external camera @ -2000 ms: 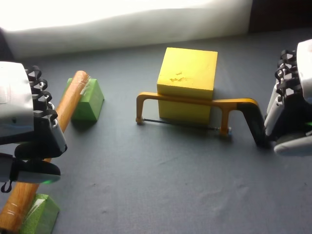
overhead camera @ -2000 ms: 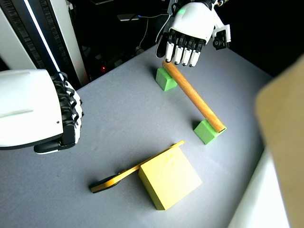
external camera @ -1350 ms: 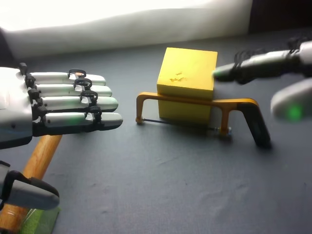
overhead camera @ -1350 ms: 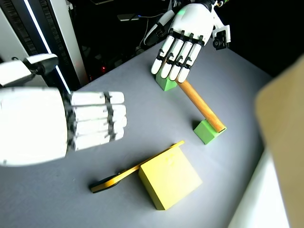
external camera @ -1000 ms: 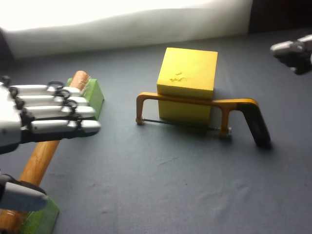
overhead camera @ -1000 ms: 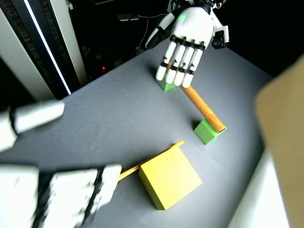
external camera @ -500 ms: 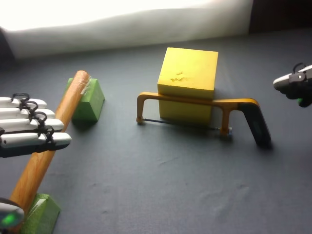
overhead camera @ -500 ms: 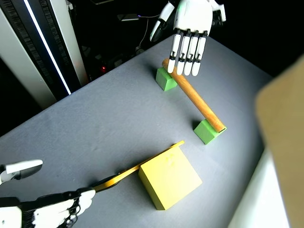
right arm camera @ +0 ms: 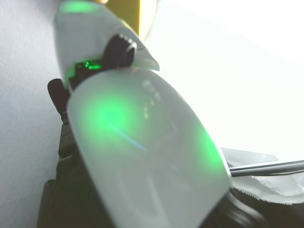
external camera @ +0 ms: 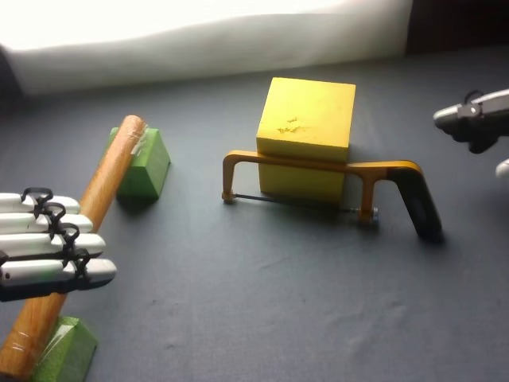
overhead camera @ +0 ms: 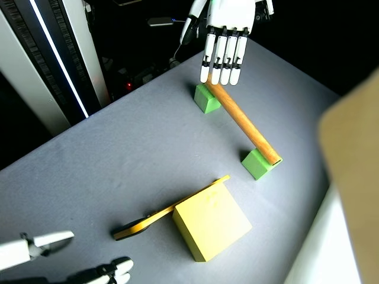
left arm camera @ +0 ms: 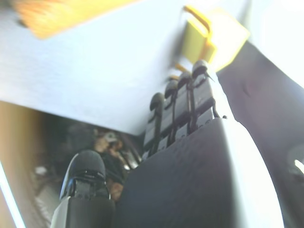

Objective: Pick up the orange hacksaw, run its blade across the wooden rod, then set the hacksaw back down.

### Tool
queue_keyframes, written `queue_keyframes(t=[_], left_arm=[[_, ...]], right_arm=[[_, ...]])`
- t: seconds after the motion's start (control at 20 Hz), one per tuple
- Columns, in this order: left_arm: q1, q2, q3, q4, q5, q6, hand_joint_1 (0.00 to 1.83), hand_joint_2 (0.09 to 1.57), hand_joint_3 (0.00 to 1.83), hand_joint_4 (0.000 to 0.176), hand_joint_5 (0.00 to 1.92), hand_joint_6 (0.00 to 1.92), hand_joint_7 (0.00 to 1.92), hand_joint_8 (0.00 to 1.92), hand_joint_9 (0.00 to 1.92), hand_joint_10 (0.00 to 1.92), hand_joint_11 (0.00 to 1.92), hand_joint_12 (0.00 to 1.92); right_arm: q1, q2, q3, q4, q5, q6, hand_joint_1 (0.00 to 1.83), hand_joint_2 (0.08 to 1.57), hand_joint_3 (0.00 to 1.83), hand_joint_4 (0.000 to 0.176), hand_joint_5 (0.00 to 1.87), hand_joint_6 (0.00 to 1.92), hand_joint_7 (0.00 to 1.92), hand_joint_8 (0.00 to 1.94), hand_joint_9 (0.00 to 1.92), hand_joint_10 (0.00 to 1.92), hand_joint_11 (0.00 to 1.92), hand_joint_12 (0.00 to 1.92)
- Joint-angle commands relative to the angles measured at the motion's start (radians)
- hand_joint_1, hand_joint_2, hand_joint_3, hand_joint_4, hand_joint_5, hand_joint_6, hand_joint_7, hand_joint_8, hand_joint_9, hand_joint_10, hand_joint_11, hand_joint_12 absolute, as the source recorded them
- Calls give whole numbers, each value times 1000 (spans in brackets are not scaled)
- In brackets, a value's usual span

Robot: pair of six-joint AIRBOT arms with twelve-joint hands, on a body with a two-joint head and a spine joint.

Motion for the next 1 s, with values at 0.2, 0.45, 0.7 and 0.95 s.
queue_keyframes(t=[0.2,0.45,0.7,0.95], left_arm=[[24,7,-18,4,21,-4,0,1246,9,0,103,10,88,9,41,9,11,6],[60,-14,-23,3,134,-3,0,1242,3,0,95,1,72,1,28,1,4,5],[81,-20,-20,-38,216,-4,0,1246,2,0,107,5,84,6,38,7,18,13],[108,-23,-28,-38,217,-4,0,1256,5,0,90,4,75,9,19,6,0,0]], right_arm=[[-31,-2,-28,280,100,-90,1239,1228,0,0,181,0,142,0,215,0,0,902],[-48,-12,-139,447,35,-207,1276,1195,0,0,152,1,125,0,199,0,0,860],[-52,-52,-147,455,31,-205,1261,1211,1,0,156,2,135,2,208,4,0,878],[-48,-92,-150,476,-31,-206,1213,1232,2,0,158,1,122,0,195,1,0,852]])
